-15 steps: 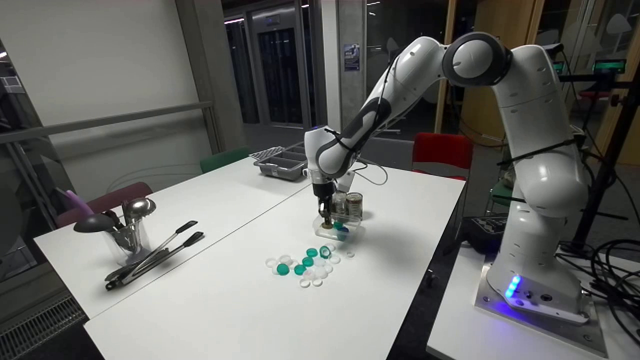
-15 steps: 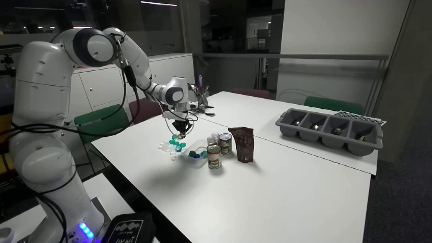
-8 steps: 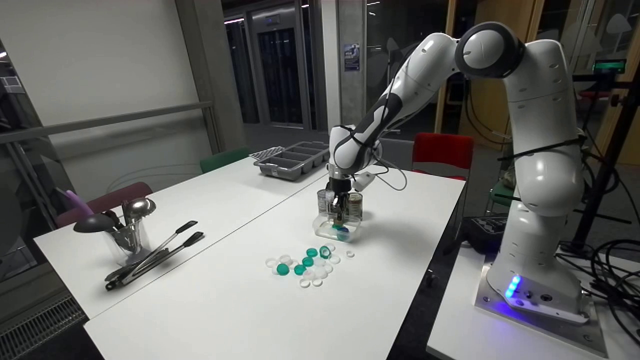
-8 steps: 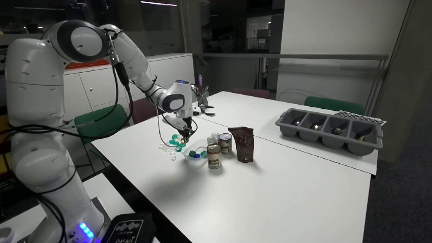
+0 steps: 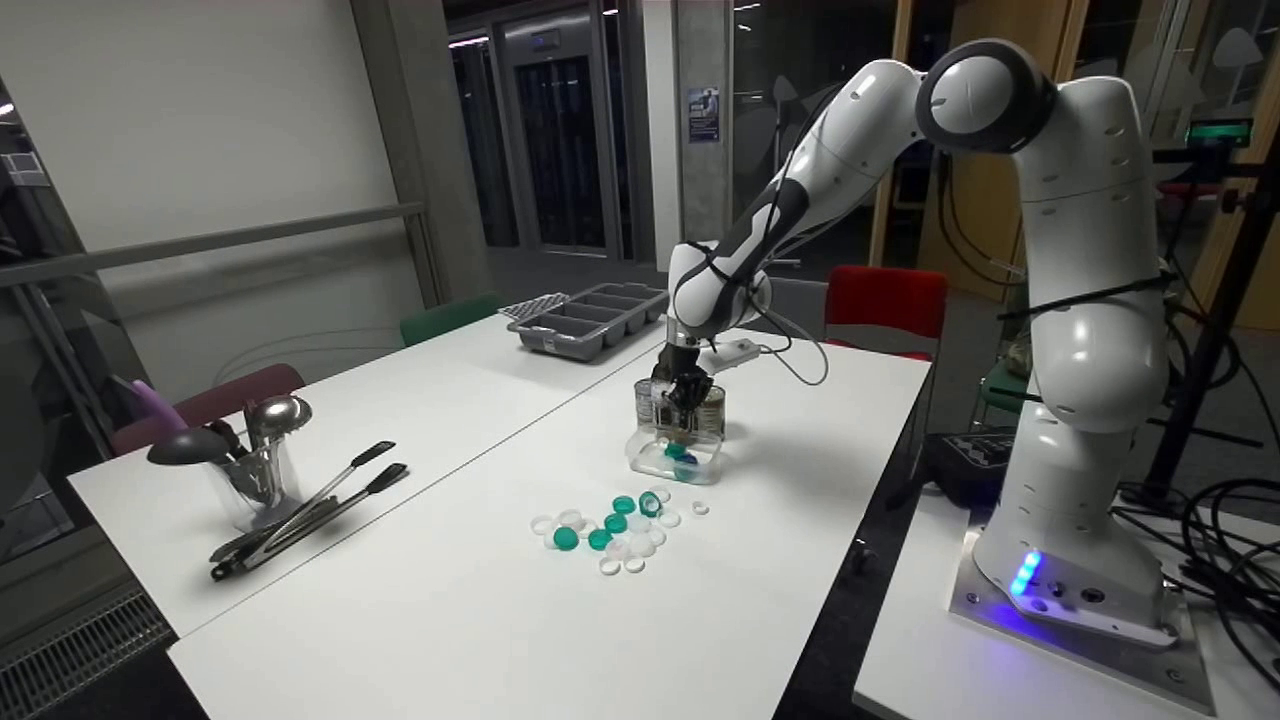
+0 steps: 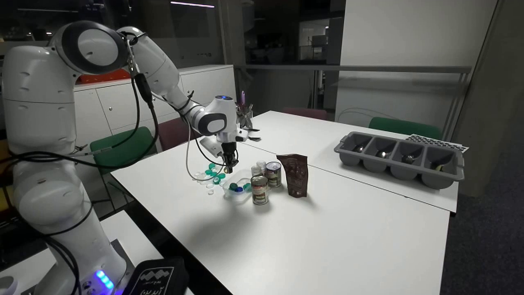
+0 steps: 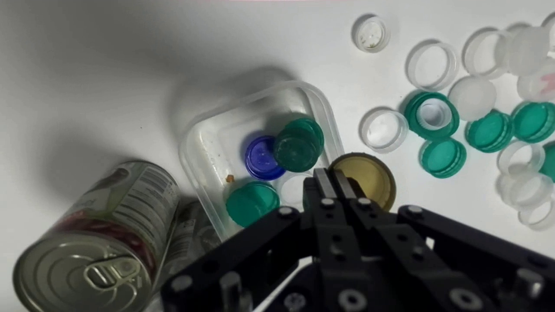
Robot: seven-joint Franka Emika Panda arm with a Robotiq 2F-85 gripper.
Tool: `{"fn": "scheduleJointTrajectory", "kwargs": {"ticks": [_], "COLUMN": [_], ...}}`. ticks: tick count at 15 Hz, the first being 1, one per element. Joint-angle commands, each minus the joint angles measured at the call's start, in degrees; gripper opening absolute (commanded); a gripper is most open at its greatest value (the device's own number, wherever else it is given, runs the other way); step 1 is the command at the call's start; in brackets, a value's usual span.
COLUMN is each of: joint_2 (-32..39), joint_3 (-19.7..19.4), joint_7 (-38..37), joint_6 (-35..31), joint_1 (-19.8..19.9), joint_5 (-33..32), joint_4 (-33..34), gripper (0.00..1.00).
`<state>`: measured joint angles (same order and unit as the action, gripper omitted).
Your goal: Pick up the brown marble and put n the container
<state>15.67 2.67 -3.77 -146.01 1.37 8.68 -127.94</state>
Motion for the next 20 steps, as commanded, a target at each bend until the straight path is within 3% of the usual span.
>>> {"fn": "scheduleJointTrajectory", "kwargs": {"ticks": [1, 7, 8, 9, 15, 18, 20], "joint_2": [-1.8, -1.8, -1.9, -1.9, -2.0, -2.1, -3.0], "joint_3": [-2.0, -3.3, -2.9, -2.6, -2.4, -1.7, -1.2], "joint_7": [-8.5, -22.6, -23.7, -24.7, -26.5, -20.8, -20.8], "joint_6": [1.9, -0.3, -1.5, -2.5, -4.8, 3.0, 6.9], "joint_1": [-1.3, -1.9, -1.6, -1.5, -2.4, -3.3, -5.4], "joint_5": [0.6, 3.7, 5.8, 7.9, 12.7, 8.0, 4.9], "joint_4": [-0.7, -1.6, -1.8, -2.1, -2.3, -0.4, -0.6], "gripper": [0.01, 0.01, 0.28, 0.29, 0.73, 0.95, 1.00]}}
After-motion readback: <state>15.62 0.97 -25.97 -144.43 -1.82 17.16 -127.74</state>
